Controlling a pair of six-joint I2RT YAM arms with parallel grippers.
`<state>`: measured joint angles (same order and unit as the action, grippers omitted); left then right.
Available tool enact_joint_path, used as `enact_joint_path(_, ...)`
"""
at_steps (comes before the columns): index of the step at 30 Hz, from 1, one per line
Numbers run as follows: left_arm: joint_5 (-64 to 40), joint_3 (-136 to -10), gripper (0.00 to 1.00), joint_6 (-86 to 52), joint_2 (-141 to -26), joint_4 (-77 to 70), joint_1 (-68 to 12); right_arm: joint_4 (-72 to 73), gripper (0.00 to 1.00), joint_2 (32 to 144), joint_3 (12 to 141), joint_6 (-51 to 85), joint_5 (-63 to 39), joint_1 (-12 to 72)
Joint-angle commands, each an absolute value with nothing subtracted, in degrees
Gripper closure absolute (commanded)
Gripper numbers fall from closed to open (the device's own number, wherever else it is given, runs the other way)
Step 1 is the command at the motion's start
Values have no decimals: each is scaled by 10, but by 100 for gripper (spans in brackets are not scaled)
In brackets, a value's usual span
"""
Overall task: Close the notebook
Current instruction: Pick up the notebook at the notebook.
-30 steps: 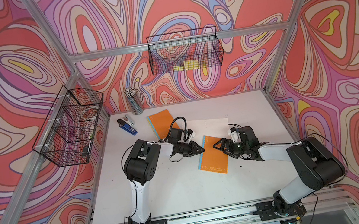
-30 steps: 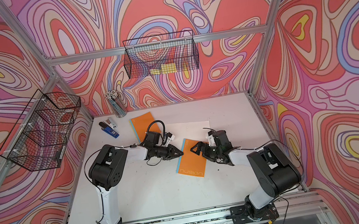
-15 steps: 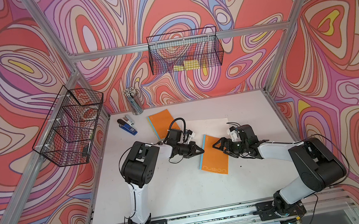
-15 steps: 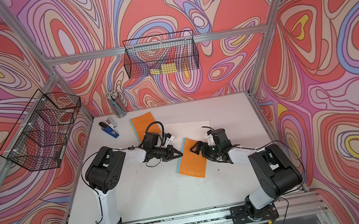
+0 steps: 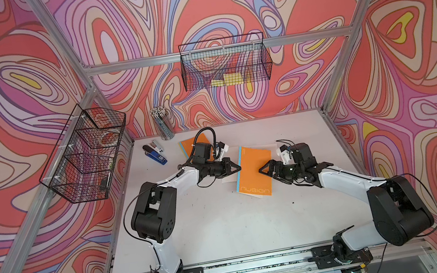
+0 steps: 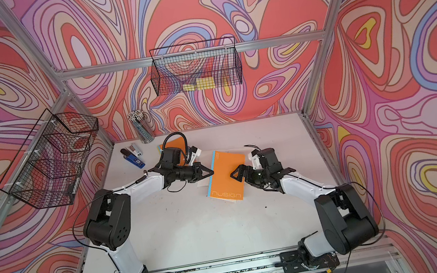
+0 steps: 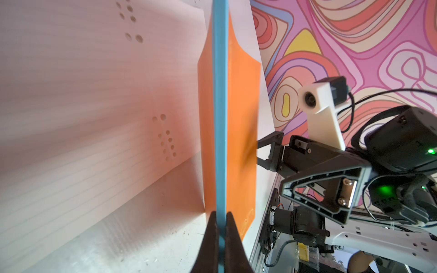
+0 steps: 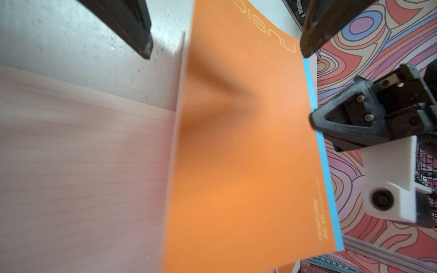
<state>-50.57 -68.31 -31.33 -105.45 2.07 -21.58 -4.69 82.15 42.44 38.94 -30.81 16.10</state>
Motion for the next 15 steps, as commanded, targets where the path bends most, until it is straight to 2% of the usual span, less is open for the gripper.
enact_joint_path(1,-492,-720,100,-289,-1028,63,-188,-54,2,812,427,377,-302,163)
enact_joint_path(15,-475,-793,100,-331,-1053,33,-74,-44,2,812,416,377,-308,163)
